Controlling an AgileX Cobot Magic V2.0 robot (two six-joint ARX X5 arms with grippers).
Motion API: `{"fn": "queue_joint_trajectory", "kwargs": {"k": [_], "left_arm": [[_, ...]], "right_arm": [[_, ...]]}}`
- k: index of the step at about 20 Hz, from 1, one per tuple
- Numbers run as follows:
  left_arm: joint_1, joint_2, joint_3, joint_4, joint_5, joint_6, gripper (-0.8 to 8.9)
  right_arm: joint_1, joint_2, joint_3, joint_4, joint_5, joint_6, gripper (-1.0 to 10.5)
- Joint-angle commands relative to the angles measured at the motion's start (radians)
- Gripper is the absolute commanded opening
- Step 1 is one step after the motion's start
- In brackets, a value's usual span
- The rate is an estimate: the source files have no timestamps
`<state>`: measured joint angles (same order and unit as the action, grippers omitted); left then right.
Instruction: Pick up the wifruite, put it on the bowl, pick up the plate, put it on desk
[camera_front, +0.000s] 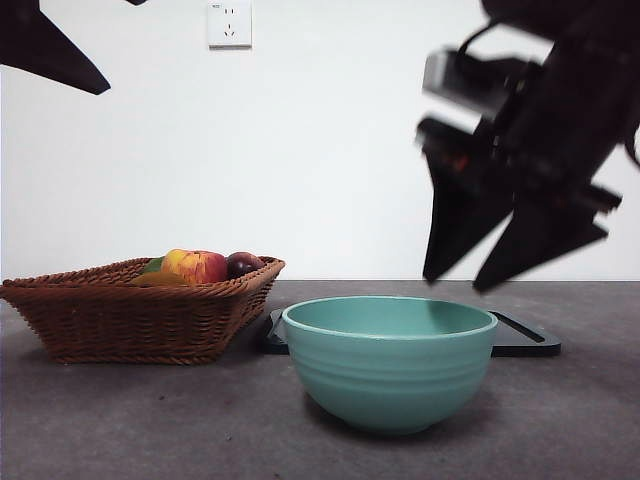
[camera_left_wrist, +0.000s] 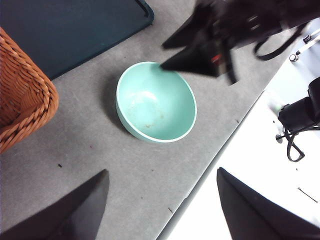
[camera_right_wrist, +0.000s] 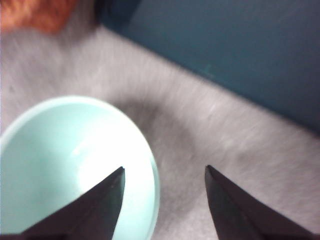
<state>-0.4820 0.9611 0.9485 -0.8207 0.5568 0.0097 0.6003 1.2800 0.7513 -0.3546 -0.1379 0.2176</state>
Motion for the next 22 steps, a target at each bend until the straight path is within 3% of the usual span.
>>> {"fn": "queue_joint_trajectory", "kwargs": {"k": [1,5,11,18,22], "left_arm": [[-0.006,0.005,0.011,0.004,0.007,0.008,3.43],[-0.006,0.005,0.011,0.004,0.007,0.009,3.43],[-0.006,0.005,0.011,0.004,0.007,0.009,3.43],[-0.006,0.005,0.011,0.003,0.007,0.008,3.43],[-0.006,0.005,0.011,0.001,0.007,0.008,3.43]], "right_arm": [[0.005,-0.073,0.030,-0.019,0.002,0.011,2.6],[0.005,-0.235,0.051,-0.108,-0.048,0.011,2.6],[0.006,-0.438,0.056,-0.284,-0.238,0.010,2.5],[0.006,-0.542,0.056,-0.465,-0.255,0.006,2.5],[0.006,-0.544,0.056,-0.469,-0.255,0.006,2.5]]}}
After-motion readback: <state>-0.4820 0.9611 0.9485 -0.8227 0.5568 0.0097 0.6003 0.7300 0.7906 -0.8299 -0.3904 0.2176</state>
